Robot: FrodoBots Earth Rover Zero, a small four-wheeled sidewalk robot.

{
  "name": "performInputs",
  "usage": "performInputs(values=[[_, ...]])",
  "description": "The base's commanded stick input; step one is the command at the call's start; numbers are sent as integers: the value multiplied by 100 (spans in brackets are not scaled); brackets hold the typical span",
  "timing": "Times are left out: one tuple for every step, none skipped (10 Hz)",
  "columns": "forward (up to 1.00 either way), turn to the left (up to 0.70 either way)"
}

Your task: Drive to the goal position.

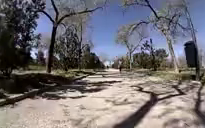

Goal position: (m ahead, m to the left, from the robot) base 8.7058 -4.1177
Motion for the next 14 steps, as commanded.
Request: performInputs(values=[[84,0],[21,0],[0,0],[0,0],[0,0],[0,0],[0,0],[0,0],[0,0],[0,0],[0,0],[18,0],[75,0],[31,0]])
